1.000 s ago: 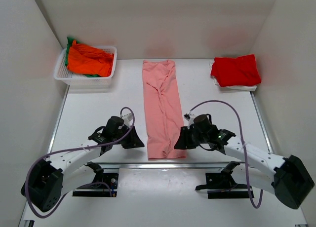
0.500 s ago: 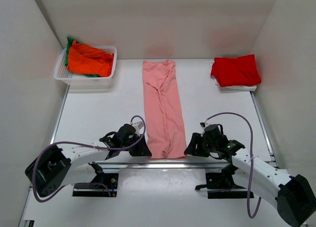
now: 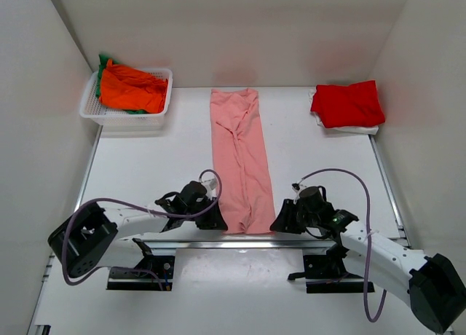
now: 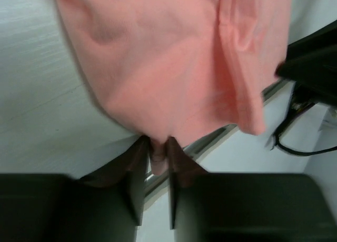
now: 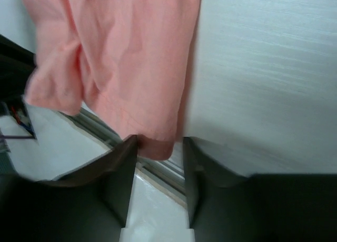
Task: Fold and stack the t-shirts
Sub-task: Grab the bottom of the folded rectangular tshirt with both arms
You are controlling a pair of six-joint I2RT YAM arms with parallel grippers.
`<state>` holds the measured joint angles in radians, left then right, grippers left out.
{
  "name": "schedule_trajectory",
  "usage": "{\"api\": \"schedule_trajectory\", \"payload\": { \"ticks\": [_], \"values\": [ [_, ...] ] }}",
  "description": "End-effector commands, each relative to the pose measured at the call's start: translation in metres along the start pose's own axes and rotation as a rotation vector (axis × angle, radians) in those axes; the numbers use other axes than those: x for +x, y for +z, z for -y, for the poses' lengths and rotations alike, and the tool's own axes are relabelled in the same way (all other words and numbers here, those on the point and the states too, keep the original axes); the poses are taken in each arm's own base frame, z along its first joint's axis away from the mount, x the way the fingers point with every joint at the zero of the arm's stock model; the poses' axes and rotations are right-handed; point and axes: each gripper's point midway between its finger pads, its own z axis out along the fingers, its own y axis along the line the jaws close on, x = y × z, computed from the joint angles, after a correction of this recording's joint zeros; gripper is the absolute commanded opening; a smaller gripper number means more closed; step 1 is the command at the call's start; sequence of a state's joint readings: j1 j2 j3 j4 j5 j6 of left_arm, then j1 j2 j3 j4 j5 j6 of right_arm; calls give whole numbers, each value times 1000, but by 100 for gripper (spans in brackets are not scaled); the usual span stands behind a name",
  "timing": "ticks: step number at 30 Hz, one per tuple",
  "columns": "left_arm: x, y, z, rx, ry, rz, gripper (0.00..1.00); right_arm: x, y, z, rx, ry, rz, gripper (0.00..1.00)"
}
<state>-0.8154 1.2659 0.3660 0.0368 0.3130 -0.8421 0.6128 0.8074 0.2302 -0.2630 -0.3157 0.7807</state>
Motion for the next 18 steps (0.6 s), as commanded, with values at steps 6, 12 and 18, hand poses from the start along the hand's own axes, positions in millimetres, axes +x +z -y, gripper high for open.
{"api": "schedule_trajectory", "payload": {
  "ticks": [6, 12, 18],
  "values": [
    [14, -1, -8, -35, -1, -64, 0, 15, 4, -1, 20, -38, -75, 0],
    [18, -32, -17, -68, -34, -11, 0, 29, -13, -16, 2, -108, -145, 0],
    [-14, -50, 6, 2, -58, 80, 0, 5, -26, -54, -109, -168, -142, 0]
  ]
}}
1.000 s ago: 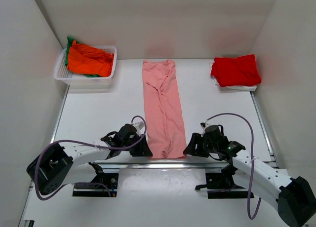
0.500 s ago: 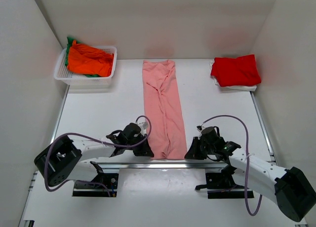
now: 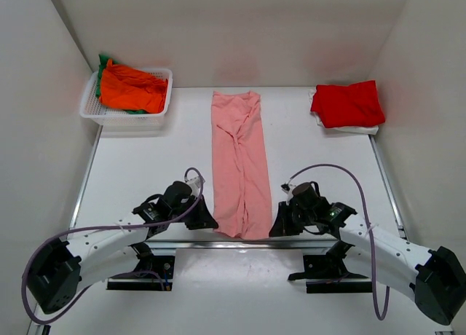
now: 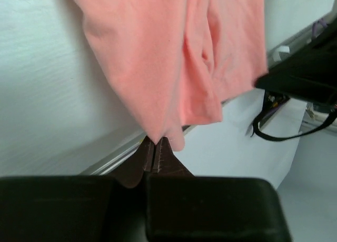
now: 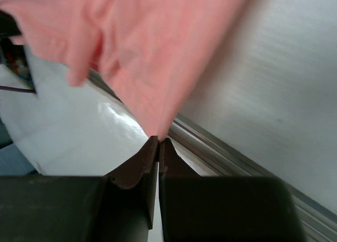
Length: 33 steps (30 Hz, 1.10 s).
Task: Fold and stack the t-shirts
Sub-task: Grab the bottom of the folded rectangular tshirt with both arms, then fold the folded rectangular tshirt in 1/3 of the way
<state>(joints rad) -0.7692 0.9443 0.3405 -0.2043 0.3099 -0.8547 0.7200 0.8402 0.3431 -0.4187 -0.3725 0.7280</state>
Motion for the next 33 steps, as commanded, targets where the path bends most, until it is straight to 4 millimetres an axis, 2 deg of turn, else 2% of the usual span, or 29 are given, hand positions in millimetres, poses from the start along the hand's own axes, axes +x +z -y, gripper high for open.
{"api": "schedule_trajectory", "payload": {
  "ticks": [1, 2, 4, 5, 7, 8, 9, 10, 11, 12, 14, 15, 16, 17, 18, 19, 21, 22, 23, 24, 25, 26, 27, 28, 29, 30, 31, 32, 33],
  "values": [
    [-24, -9, 13, -1, 3, 34, 0, -26, -13, -33, -88, -79, 16, 0],
    [-32, -8, 11, -7, -5, 36, 0, -39, -17, -39, -96, -97, 40, 1],
    [-69, -13, 9, -15, -27, 90, 0, -70, -24, -50, -104, -114, 80, 0],
    [-75, -14, 12, 0, -28, 86, 0, -80, -26, -48, -103, -115, 94, 0],
    [-117, -18, 13, -3, -29, 132, 0, -122, -34, -42, -79, -116, 153, 0],
    [-140, -23, 24, 13, -11, 174, 0, -128, -30, -38, -72, -104, 135, 0],
    [-150, -17, 15, -11, -24, 157, 0, -146, -37, -36, -62, -107, 168, 0],
    [-168, -12, 15, -18, -14, 154, 0, -165, -37, -33, -51, -117, 183, 0],
    [-191, -15, 25, 0, 10, 186, 0, -172, -30, -28, -43, -100, 160, 0],
    [-193, -3, 15, -13, -11, 148, 0, -193, -36, -26, -33, -122, 197, 0],
    [-228, 13, 13, -4, -31, 145, 0, -225, -30, -14, -2, -125, 197, 0],
    [-245, 14, 18, 7, -12, 166, 0, -231, -19, -4, 7, -102, 174, 0],
    [-248, 26, 3, -13, -42, 145, 0, -252, -24, -6, 2, -120, 213, 1],
    [-263, 33, -2, -16, -52, 155, 0, -266, -18, -3, 2, -124, 209, 0],
    [-279, 32, 0, -11, -49, 180, 0, -270, -6, 8, 17, -107, 178, 0],
    [-284, 42, -12, -21, -73, 173, 0, -290, -9, 6, 16, -120, 205, 0],
    [-306, 54, -26, -33, -99, 186, 0, -327, 1, 13, 28, -144, 218, 0],
    [-319, 52, -24, -30, -92, 208, 0, -327, 18, 26, 40, -124, 172, 0],
    [-323, 57, -35, -52, -111, 204, 0, -347, 12, 17, 32, -161, 202, 0],
    [-334, 56, -39, -62, -115, 225, 0, -360, 18, 24, 38, -154, 199, 0],
    [-337, 57, -42, -65, -118, 232, 2, -365, 30, 33, 45, -142, 183, 0],
    [-345, 56, -46, -60, -128, 260, 9, -379, 30, 30, 36, -161, 196, 0],
    [-352, 53, -47, -37, -144, 294, 35, -392, 33, 31, 41, -169, 208, 4],
    [-362, 48, -47, -11, -151, 343, 63, -399, 37, 40, 69, -153, 207, 18],
    [-364, 47, -44, 22, -152, 355, 66, -403, 38, 46, 97, -133, 210, 29],
    [-373, 39, -39, 62, -154, 386, 69, -405, 41, 44, 101, -136, 207, 33],
    [-386, 31, -31, 113, -131, 421, 99, -410, 36, 51, 140, -114, 225, 40],
    [-388, 28, -23, 136, -124, 424, 99, -411, 34, 59, 182, -106, 236, 42],
    [-389, 26, -18, 158, -113, 413, 98, -410, 28, 54, 197, -110, 260, 44]
  ]
}}
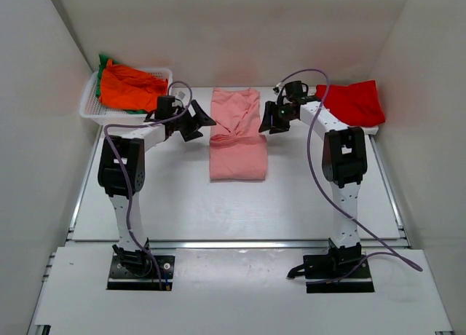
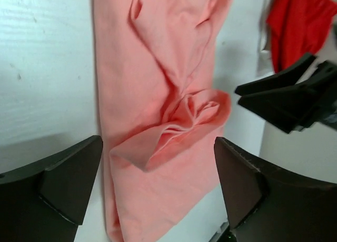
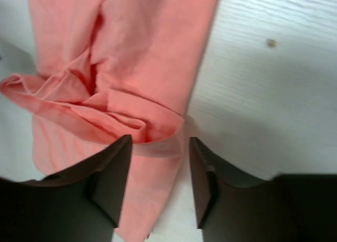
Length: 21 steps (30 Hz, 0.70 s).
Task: Fold and stack the t-shirts
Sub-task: Fold the folded rectangular tshirt in 1/3 of the way, then grab one side of the 2/3 rectangular tshirt with both arms
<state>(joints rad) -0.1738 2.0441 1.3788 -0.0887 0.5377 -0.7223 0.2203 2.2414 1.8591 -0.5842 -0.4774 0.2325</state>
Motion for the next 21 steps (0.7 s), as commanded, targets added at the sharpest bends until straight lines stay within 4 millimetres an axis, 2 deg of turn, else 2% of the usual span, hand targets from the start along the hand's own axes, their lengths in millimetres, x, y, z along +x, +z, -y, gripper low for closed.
{"api": "schedule_trajectory", "payload": {
  "ticks": [1, 3, 4, 5, 6, 8, 9, 10, 11, 12, 13, 14, 15, 16, 17, 18, 19, 20, 21],
  "values": [
    [-33, -27, 59, 194, 80, 72, 98, -7, -29, 10, 124, 2, 57, 48],
    [-15, -36, 68, 247, 112, 27, 98, 5, -38, 2, 143, 23, 82, 48],
    [-5, -47, 73, 300, 122, 40, 98, 24, -44, 2, 149, 49, 69, 48],
    [17, -49, 65, 334, 85, 43, 99, 44, -49, 1, 147, 57, 63, 48],
    [22, -65, 80, 382, 103, 72, 98, 46, -49, -7, 135, 51, 94, 49],
    [56, -78, 85, 431, 121, 39, 96, 82, -56, -11, 144, 66, 81, 48],
    [64, -79, 87, 434, 135, 21, 83, 90, -56, -15, 147, 63, 74, 48],
    [81, -78, 87, 421, 151, -23, 71, 106, -57, -15, 149, 85, 53, 48],
    [97, -78, 82, 393, 153, -69, 29, 115, -62, -15, 162, 87, 51, 48],
    [103, -76, 75, 354, 153, -73, 14, 123, -62, -18, 166, 82, 39, 48],
    [113, -77, 64, 294, 160, -80, 13, 130, -66, -22, 170, 78, 52, 48],
    [127, -83, 54, 248, 183, -90, 27, 137, -70, -21, 175, 78, 59, 48],
    [121, -82, 43, 170, 194, -28, 48, 141, -69, -22, 173, 92, 69, 48],
    [121, -89, 34, 99, 229, 37, 49, 146, -74, -29, 150, 95, 90, 48],
    [127, -97, 31, 68, 258, 75, 48, 151, -78, -28, 145, 119, 108, 48],
    [123, -98, 14, -25, 260, 138, 50, 149, -80, -31, 133, 118, 138, 49],
    [116, -104, 11, -89, 291, 210, 50, 152, -79, -34, 115, 130, 167, 51],
    [120, -108, 11, -108, 317, 238, 52, 161, -79, -34, 107, 151, 176, 53],
    [121, -108, 2, -156, 319, 287, 59, 155, -81, -41, 91, 128, 225, 55]
  ]
}}
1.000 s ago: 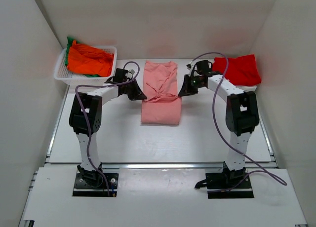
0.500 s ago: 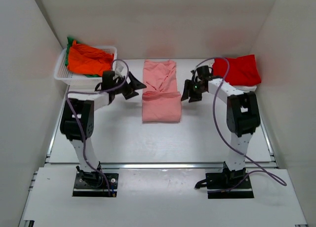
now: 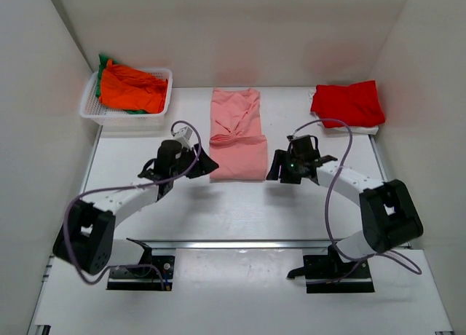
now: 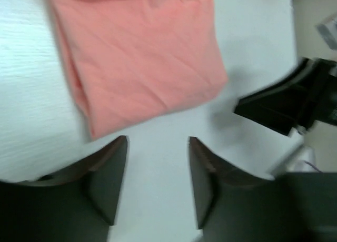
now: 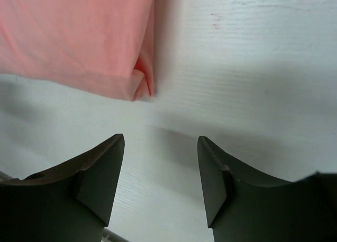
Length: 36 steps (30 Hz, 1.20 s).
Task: Fold and stack the t-shirts
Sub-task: Grab one side of the 2/3 rectangular tshirt with both arms
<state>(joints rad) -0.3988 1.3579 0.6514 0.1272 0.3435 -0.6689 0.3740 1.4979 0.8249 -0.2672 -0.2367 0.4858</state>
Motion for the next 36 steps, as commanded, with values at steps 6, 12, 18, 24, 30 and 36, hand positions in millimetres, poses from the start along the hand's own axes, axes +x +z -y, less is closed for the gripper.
{"api": "schedule_trajectory", "payload": {
  "ticks": [6, 12, 18, 24, 30, 36],
  "values": [
    [-8, 5, -55, -313, 55, 181, 65, -29, 10, -33, -101, 25, 214, 58],
    [20, 36, -63, -292, 11, 76, 65, -26, 33, -37, -104, 35, 188, 59],
    [34, 67, -49, -196, -72, 13, 55, -11, 56, -29, -83, 24, 118, 10],
    [58, 57, -46, -161, -133, -83, 0, 14, 41, -23, -37, -19, 64, 0],
    [112, -24, -48, -266, -41, -227, 0, 55, -27, -44, -57, -141, 31, 0],
    [148, -71, -35, -191, -85, -221, 0, 107, -60, -50, -166, -141, -41, 0]
  ]
}}
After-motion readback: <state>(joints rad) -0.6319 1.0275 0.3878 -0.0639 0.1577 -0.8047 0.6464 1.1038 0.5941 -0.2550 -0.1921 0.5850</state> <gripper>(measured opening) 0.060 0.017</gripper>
